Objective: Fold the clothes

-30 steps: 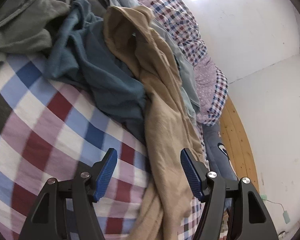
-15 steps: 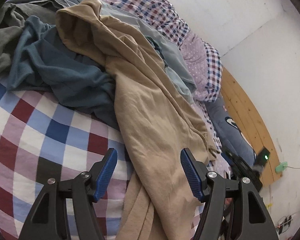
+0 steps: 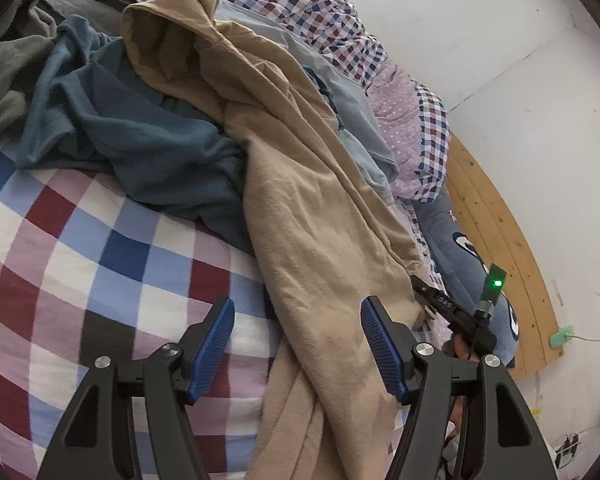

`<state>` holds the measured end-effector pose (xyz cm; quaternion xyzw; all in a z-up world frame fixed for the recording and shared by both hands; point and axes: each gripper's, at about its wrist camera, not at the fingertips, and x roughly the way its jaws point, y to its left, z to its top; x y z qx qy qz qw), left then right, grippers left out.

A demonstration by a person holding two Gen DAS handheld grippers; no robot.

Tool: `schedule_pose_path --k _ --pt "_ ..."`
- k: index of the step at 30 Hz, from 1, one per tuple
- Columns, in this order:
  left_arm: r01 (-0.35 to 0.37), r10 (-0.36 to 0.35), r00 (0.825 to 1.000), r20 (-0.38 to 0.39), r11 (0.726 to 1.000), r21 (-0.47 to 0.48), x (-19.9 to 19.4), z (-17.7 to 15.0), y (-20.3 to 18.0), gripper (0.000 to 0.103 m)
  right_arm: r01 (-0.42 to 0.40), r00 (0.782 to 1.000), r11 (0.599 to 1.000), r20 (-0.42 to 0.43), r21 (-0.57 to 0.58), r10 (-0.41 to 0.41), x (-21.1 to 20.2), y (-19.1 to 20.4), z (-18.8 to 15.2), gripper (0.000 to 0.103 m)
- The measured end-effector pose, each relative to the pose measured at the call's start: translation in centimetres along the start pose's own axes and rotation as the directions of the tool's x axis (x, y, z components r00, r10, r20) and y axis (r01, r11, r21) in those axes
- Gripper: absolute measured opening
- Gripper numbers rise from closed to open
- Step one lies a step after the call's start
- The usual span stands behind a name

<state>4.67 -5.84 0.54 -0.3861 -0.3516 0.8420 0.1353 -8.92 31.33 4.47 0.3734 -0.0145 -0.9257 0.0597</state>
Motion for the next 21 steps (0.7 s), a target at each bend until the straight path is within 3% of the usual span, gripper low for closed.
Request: schedule_pose_path --k 4,11,17,21 --pt "0.001 -0.001 1.000 0.016 1.000 -0.015 -0.7 0.2 0.5 0.070 0.070 0.996 0.997 0.052 -0.029 -0.068 -2.9 0.5 -0.3 0.006" --pt "0.002 -0.001 1.000 0.029 1.000 -0.019 -1.5 0.4 0.9 0.070 0.100 0.989 0.995 0.105 0.030 -0.102 -6.8 -0.8 -1.1 0.006" --pt "0.004 -0.003 0.999 0.041 1.000 -0.027 -2.0 0.6 1.0 0.070 0.119 0.971 0.987 0.194 0.107 -0.138 -13.1 -2.5 -1.5 0.006" --pt "0.013 -0.011 0.999 0.045 0.999 -0.036 -2.4 0.7 1.1 0.070 0.147 0.961 0.975 0.209 0.169 -0.182 -18.2 -4.7 -2.1 0.005"
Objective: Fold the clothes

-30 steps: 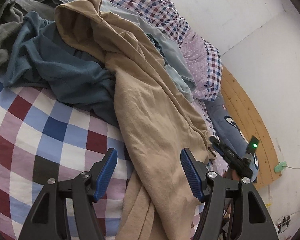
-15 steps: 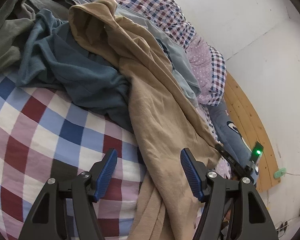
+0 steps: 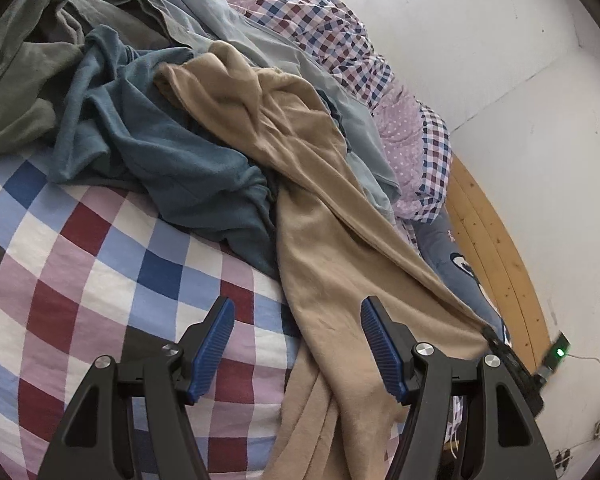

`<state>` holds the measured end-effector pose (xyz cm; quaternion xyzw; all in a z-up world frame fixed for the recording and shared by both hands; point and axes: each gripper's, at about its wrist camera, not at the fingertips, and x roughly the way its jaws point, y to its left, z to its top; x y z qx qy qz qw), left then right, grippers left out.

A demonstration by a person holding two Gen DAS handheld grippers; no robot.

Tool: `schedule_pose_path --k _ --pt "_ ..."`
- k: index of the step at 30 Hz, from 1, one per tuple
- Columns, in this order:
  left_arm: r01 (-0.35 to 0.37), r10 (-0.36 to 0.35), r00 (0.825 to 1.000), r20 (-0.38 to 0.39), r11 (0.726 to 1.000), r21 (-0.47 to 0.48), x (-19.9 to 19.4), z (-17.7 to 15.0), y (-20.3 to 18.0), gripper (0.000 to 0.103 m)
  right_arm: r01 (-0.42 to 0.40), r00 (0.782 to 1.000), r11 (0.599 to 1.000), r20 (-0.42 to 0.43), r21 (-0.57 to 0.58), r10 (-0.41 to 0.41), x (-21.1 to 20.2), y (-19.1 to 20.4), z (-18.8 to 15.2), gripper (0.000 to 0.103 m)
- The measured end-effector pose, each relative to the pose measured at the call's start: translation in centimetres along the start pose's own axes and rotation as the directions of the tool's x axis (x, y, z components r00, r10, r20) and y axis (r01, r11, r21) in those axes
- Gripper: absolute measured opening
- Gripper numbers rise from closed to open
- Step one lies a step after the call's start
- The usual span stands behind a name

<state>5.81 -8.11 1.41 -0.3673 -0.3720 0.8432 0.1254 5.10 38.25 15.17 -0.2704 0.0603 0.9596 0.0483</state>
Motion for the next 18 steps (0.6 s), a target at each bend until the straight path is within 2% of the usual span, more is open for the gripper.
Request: schedule_pose_path --k 4,8,11,14,18 --pt "0.007 -0.007 1.000 0.008 1.000 0.000 -0.6 0.1 0.1 0.070 0.059 0.998 0.997 0.001 0.050 -0.059 -5.7 -3.3 0.2 0.005" --pt "0.020 -0.020 1.000 0.016 1.000 -0.024 -1.1 0.3 0.5 0.070 0.127 0.992 0.985 -0.022 0.118 -0.126 -9.5 -6.8 -0.3 0.005" --pt "0.027 -0.027 0.999 0.021 0.999 -0.039 -1.4 0.4 0.7 0.070 0.208 0.977 0.965 -0.088 0.160 -0.196 -9.3 -9.7 -1.3 0.005" --pt "0.022 -0.021 0.999 0.024 0.999 -0.033 -1.6 0.4 0.7 0.070 0.296 0.947 0.935 -0.189 0.195 -0.260 -7.5 -12.3 -3.4 0.005" --pt "0.006 -0.005 0.999 0.036 1.000 -0.031 -2.2 0.9 0.9 0.070 0.335 0.910 0.908 -0.337 0.251 -0.243 -4.8 -15.1 -7.0 0.007"
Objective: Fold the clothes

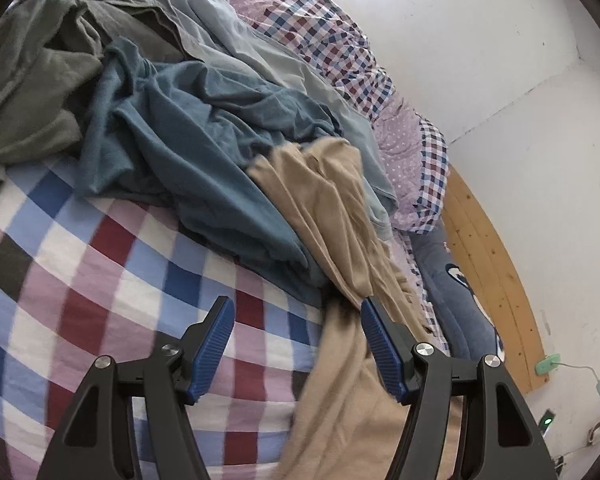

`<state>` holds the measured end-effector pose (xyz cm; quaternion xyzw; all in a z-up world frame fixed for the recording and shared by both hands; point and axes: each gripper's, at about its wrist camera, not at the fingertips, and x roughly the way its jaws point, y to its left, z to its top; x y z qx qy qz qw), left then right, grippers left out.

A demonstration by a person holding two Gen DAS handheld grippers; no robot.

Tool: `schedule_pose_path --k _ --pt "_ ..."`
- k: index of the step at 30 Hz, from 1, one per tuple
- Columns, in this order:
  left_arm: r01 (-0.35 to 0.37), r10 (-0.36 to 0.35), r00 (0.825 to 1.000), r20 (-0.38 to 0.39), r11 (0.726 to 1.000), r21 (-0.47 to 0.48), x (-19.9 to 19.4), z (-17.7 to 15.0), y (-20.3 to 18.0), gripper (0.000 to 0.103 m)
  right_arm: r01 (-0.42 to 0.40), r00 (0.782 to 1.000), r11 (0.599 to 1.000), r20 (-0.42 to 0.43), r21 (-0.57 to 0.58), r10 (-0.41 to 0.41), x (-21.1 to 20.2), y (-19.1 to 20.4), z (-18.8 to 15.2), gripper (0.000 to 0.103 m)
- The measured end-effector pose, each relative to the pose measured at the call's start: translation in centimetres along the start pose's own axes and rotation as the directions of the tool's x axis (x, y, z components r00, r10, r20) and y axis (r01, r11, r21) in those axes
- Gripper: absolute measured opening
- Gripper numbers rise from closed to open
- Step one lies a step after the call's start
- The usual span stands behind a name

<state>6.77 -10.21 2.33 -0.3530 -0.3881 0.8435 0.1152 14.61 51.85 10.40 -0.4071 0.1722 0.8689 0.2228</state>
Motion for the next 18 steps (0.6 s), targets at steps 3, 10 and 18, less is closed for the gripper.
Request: schedule_pose_path --k 3,10,18 --pt "0.006 -0.006 1.000 0.018 0.999 -0.040 -0.6 0.6 0.9 0.070 0.040 0.997 0.999 -0.064 -0.016 -0.041 1.3 -0.1 -0.9 0.014" --pt "0.055 -0.050 0.998 0.044 0.991 -0.125 -1.1 1.7 2.3 0.070 0.058 0.990 0.987 0.139 -0.151 -0.037 -4.9 4.9 0.1 0.044" --pt "0.131 -0.112 0.988 0.102 0.969 -0.207 -1.4 2.7 3.1 0.070 -0.314 0.909 0.776 0.063 -0.547 0.413 -7.6 23.7 -1.7 0.047"
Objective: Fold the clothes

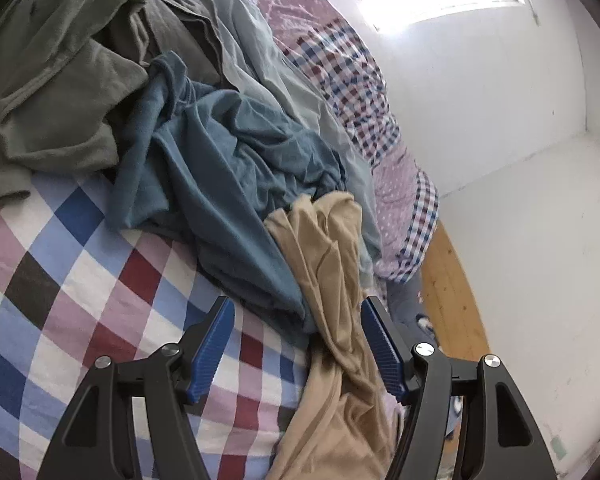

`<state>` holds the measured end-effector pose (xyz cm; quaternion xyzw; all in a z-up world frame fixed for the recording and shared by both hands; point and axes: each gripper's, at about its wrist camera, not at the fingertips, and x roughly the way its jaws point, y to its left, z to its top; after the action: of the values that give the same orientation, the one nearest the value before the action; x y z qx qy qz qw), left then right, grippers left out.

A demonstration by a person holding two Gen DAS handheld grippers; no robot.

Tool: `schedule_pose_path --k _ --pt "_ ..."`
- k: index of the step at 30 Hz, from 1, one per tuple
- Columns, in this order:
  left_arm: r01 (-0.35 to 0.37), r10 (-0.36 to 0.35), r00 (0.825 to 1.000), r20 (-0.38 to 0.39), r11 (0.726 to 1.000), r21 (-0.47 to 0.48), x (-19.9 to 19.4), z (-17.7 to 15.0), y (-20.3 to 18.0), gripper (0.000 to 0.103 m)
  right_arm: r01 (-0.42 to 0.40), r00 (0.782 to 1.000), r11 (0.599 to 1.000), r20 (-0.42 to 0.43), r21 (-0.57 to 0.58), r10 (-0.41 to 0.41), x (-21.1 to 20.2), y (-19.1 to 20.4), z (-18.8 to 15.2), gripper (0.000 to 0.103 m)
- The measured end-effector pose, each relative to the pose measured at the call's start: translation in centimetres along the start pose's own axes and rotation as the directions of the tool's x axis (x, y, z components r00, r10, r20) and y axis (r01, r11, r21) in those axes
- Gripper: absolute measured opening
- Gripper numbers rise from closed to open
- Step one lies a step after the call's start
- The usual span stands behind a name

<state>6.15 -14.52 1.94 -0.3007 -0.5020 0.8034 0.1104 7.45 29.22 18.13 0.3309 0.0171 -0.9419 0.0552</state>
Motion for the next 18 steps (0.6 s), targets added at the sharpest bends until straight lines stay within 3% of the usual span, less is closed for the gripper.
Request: schedule_pose_path --k 4,7,9,13,18 --pt "0.030 -0.028 0.999 0.033 0.996 -0.081 -0.2 0.9 1.1 0.070 -0.187 0.982 0.956 -0.057 -0.228 0.178 5.0 10.9 2.0 0.047" --pt "0.054 -0.046 0.997 0.062 0.989 -0.141 -0.5 1.6 1.9 0.070 -0.288 0.958 0.879 -0.130 -0.381 0.257 8.8 19.1 2.4 0.047" --pt "0.073 -0.057 0.994 0.091 0.981 -0.179 -0.9 2.1 2.7 0.070 -0.325 0.946 0.845 -0.168 -0.425 0.279 10.8 22.4 2.1 0.047" --pt "0.113 -0.080 0.987 0.137 0.961 -0.252 -1.5 3.1 4.2 0.070 -0.335 0.941 0.788 -0.220 -0.517 0.256 15.5 28.0 1.2 0.047" --pt "0.116 -0.077 0.985 0.151 0.957 -0.266 -1.8 3.7 4.9 0.070 -0.284 0.954 0.753 -0.255 -0.594 0.159 20.7 31.2 0.5 0.047"
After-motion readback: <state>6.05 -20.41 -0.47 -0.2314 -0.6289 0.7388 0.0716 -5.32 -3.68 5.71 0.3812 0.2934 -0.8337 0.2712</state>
